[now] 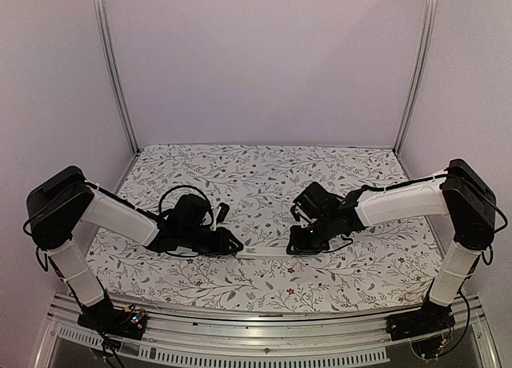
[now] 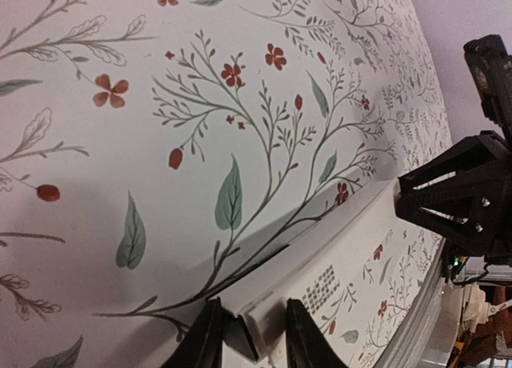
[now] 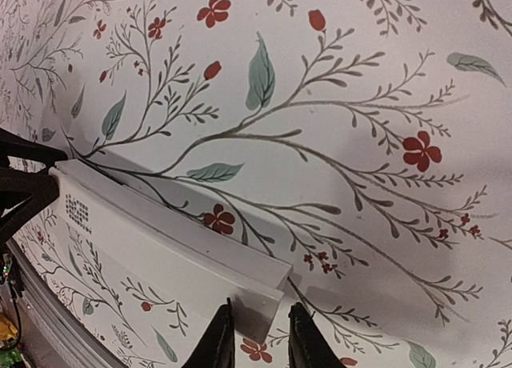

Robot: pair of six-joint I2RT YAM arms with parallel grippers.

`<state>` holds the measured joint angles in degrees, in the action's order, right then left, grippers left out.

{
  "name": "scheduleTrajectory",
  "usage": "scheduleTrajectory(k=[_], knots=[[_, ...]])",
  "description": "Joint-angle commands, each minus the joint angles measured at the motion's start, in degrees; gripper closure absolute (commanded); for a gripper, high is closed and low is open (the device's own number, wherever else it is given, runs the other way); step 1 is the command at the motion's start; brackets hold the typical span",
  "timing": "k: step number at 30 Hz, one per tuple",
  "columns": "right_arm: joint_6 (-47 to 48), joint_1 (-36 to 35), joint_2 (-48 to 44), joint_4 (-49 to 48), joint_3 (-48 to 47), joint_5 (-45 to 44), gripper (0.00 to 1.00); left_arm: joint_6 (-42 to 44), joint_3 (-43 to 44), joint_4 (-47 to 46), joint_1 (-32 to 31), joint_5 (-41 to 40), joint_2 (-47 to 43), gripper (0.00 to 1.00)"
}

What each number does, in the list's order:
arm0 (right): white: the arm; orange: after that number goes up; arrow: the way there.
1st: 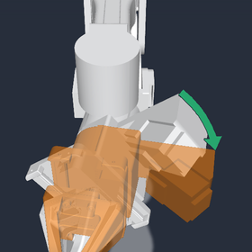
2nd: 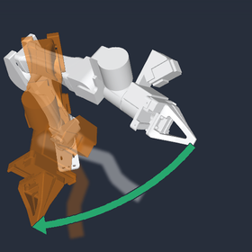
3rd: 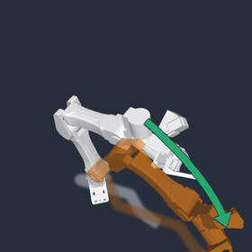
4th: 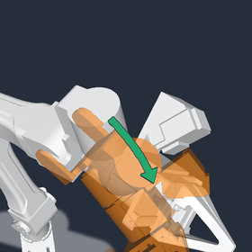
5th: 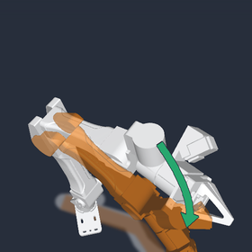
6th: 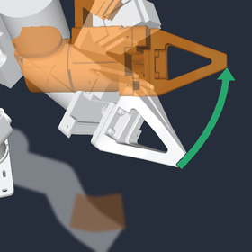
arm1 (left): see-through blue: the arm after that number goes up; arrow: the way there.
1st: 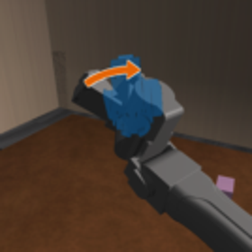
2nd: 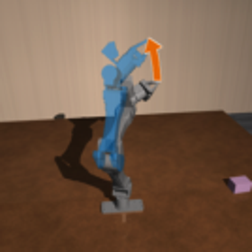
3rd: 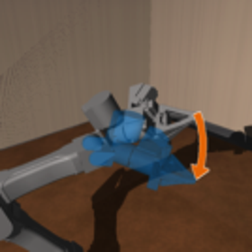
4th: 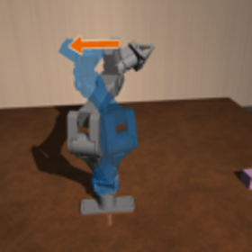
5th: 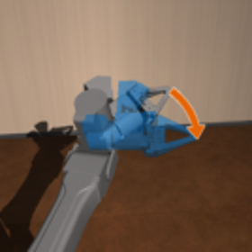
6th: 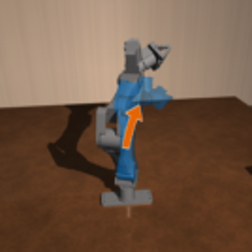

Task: Load the batteries into the remote control
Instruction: Adjust the battery cover on the remote control without the battery cover.

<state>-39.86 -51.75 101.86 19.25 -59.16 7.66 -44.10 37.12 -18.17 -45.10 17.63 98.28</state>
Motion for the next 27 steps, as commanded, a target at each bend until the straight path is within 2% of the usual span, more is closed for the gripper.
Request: scheduleTrajectory(k=[1, 12, 20, 24, 26, 27], knots=[[-0.25, -0.3, 1.54, -0.39, 1.23, -0.59, 0.77, -0.43, -0.53, 0.52, -0.82, 0.36, 1.2, 0.74], [-0.31, -0.29, 2.07, -1.7, 1.1, -0.87, 0.78, 0.29, 0.24, 0.94, -0.79, 0.16, 1.44, 0.74], [0.89, -0.3, 0.62, -0.62, -0.47, -2.11, 0.74, 1.18, 0.42, 1.1, -0.83, -0.98, -0.38, 0.72], [2.24, -0.29, 0.31, 0.9, -1.93, -3.51, 0.65, 1.72, 0.45, 1.58, -0.81, -2.01, -1.78, 0.7], [2.94, -0.28, 0.12, 1.74, -2.68, -4.22, 0.56, 2.02, 0.57, 1.59, -0.84, -2.48, -2.32, 0.69], [3.38, -0.32, -0.04, 2.03, -2.92, -4.39, 0.49, 2.15, 0.7, 1.64, -0.83, -2.58, -2.49, 0.69]])
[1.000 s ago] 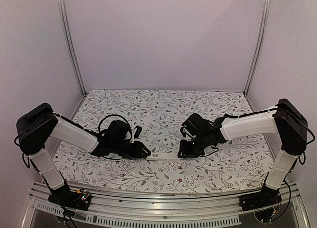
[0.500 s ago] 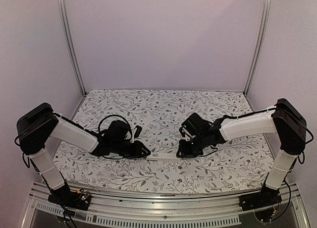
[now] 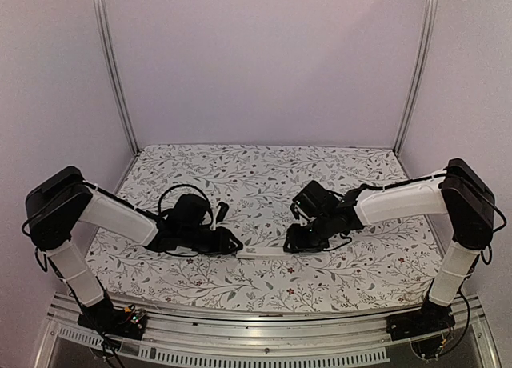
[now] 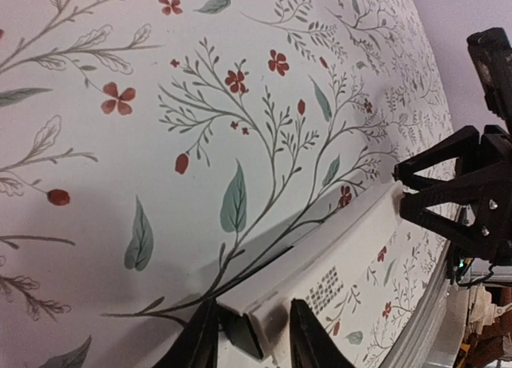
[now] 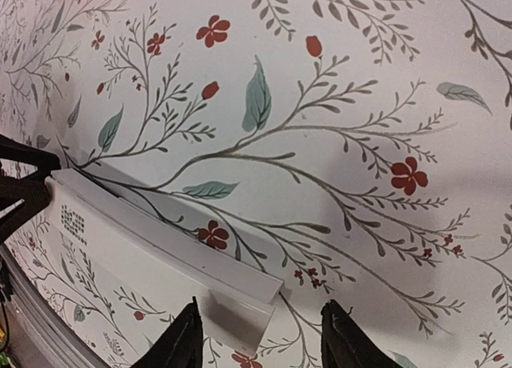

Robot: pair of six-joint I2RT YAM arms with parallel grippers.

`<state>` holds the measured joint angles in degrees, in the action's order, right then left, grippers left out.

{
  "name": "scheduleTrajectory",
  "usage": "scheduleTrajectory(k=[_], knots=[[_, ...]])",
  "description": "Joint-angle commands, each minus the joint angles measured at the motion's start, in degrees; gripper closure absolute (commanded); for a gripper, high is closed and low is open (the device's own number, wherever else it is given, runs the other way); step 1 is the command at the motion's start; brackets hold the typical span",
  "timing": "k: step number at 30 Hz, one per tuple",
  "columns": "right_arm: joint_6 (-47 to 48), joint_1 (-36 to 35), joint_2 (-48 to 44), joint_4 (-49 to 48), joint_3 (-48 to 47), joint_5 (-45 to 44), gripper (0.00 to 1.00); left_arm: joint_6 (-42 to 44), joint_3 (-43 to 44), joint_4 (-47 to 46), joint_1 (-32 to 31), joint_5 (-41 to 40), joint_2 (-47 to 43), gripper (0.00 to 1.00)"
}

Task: Load the batteries into the remote control
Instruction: Adjust the battery cover on the remote control without the battery cover, then load the battery cover onto the remote control without the battery cover.

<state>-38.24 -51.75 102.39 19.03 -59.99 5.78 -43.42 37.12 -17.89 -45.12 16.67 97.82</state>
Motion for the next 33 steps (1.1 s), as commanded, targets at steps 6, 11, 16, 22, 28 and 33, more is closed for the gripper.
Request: scheduleTrajectory(k=[6, 11, 16, 22, 28, 33], knots=[[4.12, -0.98, -2.44, 1.44, -2.84, -2.49, 0.34, 1.83, 0.8, 1.09, -0.74, -1.38, -2.52, 0.68], [12.14, -2.99, -5.76, -3.42, -2.85, -3.85, 0.28, 2.03, -0.32, 2.16, -0.35, -3.28, -5.95, 0.67], [29.83, -4.42, -5.32, -12.46, -1.34, 4.62, 0.23, 1.91, -2.1, 2.85, 0.08, -6.79, -9.92, 0.65], [52.41, -4.42, 1.71, -12.83, -6.38, 10.85, 0.23, 0.87, -4.24, 3.52, 0.56, -8.25, -12.01, 0.64], [62.65, -4.42, 8.58, -11.25, -10.46, 13.03, 0.26, -0.98, -5.82, 1.21, 0.56, -5.95, -10.52, 0.62], [65.5, -4.47, 11.96, -11.42, -11.77, 12.42, 0.28, -1.58, -5.4, -0.19, 0.39, -3.76, -7.69, 0.59]])
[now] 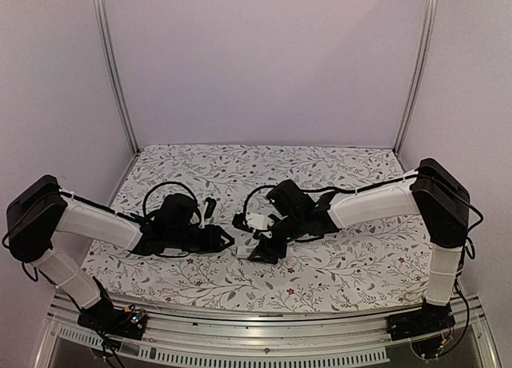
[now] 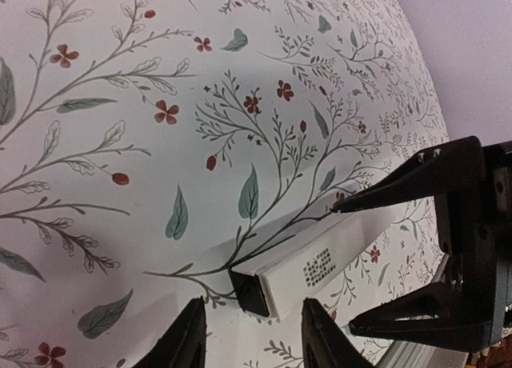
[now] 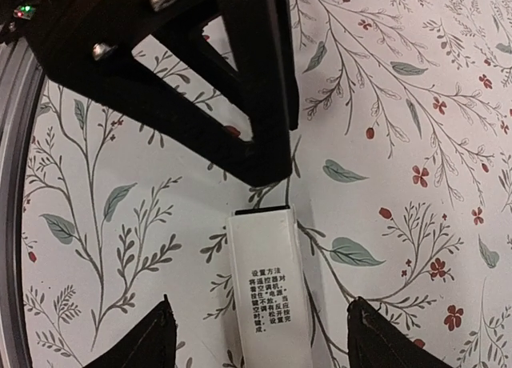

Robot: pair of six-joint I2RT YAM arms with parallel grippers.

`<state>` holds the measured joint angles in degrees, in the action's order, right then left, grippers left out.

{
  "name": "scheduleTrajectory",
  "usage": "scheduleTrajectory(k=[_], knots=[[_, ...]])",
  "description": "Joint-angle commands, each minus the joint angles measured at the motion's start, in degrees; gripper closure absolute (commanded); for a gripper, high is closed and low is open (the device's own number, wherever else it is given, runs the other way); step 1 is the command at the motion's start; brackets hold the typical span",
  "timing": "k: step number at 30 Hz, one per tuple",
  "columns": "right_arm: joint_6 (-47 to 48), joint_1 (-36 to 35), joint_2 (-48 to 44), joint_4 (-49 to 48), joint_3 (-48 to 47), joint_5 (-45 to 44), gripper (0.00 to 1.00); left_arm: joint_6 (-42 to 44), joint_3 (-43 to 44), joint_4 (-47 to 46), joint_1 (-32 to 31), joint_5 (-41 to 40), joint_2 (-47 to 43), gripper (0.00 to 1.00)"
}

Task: Load the batteries into the remote control
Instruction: Load the battery cover onto the remote control without the battery cover.

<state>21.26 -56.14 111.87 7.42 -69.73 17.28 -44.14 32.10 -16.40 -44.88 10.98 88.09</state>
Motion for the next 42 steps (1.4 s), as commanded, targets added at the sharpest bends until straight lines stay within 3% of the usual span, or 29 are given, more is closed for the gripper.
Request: scheduleTrajectory(k=[1, 11, 21, 28, 37, 42], knots=[[6.19, -0.05, 3.17, 0.03, -2.18, 0.81, 0.29, -0.94, -0.39, -1.92, -0.04, 2.15, 2.08, 0.59], [7.57, 0.06, 6.92, -1.43, -2.95, -0.68, 0.36, -1.29, -0.04, -3.77, -0.7, 4.58, 4.63, 0.58], [6.61, 1.11, 7.48, -3.63, -2.17, -0.4, 0.56, -0.79, 1.37, -4.34, -0.96, 6.43, 7.61, 0.58], [6.93, 1.12, 7.51, -3.82, -1.67, -0.64, 0.61, -0.25, 3.24, -4.21, -0.95, 7.82, 9.74, 0.58], [6.95, 1.12, 7.3, -3.83, -1.5, -0.14, 0.61, -0.07, 3.73, -4.36, -0.91, 7.98, 10.34, 0.58], [6.66, 1.12, 6.57, -3.82, -1.57, 0.1, 0.55, -0.23, 4.15, -3.97, -0.85, 8.18, 11.37, 0.59]])
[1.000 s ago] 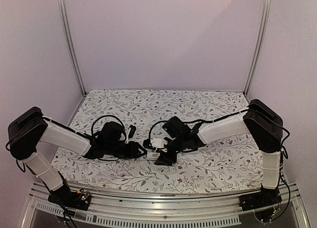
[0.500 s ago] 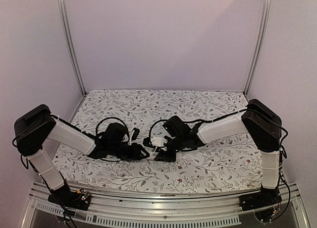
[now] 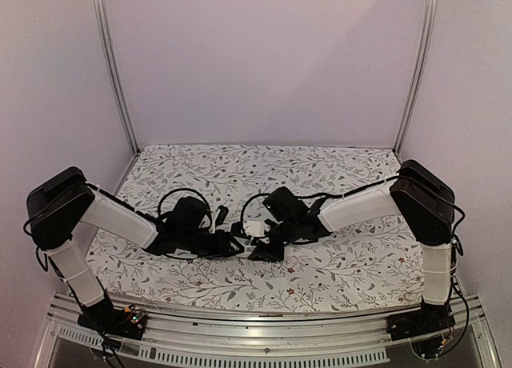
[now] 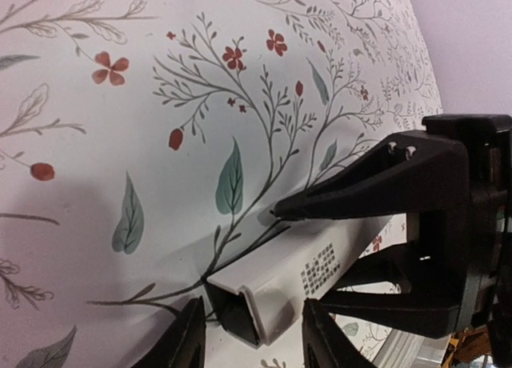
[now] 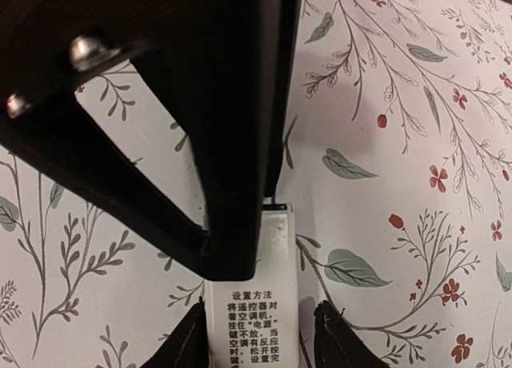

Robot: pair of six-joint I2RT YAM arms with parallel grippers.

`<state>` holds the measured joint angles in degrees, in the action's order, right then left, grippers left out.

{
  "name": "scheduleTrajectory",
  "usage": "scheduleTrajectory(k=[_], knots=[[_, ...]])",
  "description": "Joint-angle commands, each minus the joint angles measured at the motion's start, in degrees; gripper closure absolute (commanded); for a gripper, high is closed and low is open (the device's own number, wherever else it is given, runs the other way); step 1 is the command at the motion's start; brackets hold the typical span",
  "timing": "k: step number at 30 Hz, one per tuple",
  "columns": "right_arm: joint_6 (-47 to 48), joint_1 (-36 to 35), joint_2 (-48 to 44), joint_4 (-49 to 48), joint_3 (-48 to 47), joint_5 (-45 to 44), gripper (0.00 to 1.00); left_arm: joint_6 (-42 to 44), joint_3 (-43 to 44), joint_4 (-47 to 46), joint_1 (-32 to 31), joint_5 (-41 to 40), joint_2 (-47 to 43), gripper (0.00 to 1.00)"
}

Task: Load the batteries into the remote control
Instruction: Load the battery cover onto the remote control without the battery cover.

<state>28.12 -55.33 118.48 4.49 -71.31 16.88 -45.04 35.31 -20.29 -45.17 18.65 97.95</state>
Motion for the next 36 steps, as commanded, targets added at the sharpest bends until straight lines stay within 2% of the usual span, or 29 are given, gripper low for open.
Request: scheduleTrajectory(k=[1, 5, 19, 24, 26, 28, 33, 36], knots=[[-0.37, 0.31, -0.2, -0.97, 0.02, 0.66, 0.53, 0.53, 0.96, -0.02, -0.53, 0.51, 1.77, 0.6], [-0.81, 0.31, -1.28, -0.81, -0.13, 1.26, 0.47, -0.06, 1.12, 0.16, -0.36, 0.86, 2.72, 0.63], [-3.45, 0.48, -8.95, -1.19, 1.0, 2.65, 0.38, -0.37, 0.99, 0.6, -0.41, 0.48, 2.72, 0.72], [-9.07, 1.73, -14.09, -2.33, 2.91, 3.41, 0.37, -0.42, 0.79, 0.59, -0.42, 0.21, 2.4, 0.73], [-16.65, 3.01, -16.68, -2.2, 3.87, 0.73, 0.37, -0.44, 0.58, 0.54, -0.37, 0.04, 2.1, 0.73], [-30.16, 4.75, -18.86, 0.19, 4.59, -2.71, 0.39, -0.47, 0.52, 0.45, -0.37, -0.09, 2.04, 0.73], [-58.05, 6.55, -25.06, 10.71, 8.91, -11.73, 0.52, -0.31, 0.48, 0.45, -0.36, 0.04, 2.09, 0.73], [-69.67, 6.53, -28.27, 12.71, 14.83, -11.53, 0.56, -0.35, 0.51, 0.34, -0.39, 0.2, 2.15, 0.73]])
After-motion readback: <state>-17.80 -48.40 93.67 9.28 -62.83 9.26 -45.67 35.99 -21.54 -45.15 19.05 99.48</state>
